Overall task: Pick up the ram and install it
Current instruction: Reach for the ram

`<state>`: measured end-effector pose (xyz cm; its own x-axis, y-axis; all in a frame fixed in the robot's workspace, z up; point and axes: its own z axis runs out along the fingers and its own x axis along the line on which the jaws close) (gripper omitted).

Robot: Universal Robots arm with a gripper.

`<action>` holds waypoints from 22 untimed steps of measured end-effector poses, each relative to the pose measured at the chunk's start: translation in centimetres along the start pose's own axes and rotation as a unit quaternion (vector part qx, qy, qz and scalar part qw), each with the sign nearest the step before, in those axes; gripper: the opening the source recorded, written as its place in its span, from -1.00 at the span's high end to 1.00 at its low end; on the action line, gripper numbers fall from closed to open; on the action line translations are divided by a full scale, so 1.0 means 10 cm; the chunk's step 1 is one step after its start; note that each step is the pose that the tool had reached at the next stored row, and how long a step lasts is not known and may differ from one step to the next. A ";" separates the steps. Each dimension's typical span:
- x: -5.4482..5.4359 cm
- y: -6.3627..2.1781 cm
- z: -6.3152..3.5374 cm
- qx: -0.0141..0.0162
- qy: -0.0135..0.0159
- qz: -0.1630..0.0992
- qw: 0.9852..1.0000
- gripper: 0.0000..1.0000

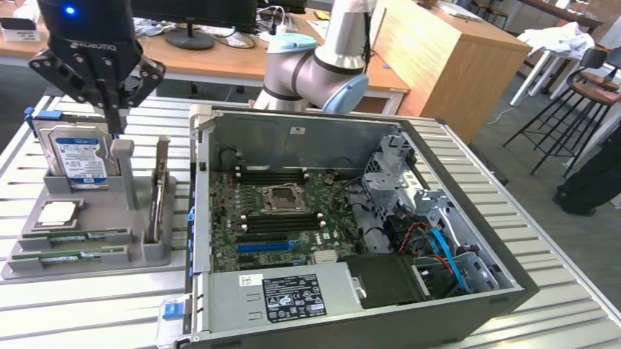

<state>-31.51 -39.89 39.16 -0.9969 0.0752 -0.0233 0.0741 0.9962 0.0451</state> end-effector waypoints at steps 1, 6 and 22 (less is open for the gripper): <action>0.03 -0.002 -0.001 0.000 0.000 0.000 1.000 0.80; 0.19 -0.014 -0.003 0.000 0.000 0.000 1.000 0.80; 0.62 -0.047 -0.006 0.000 0.000 0.000 1.000 0.80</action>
<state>-37.77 -39.89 39.05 -0.9969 0.0753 -0.0233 0.0742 0.9962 0.0450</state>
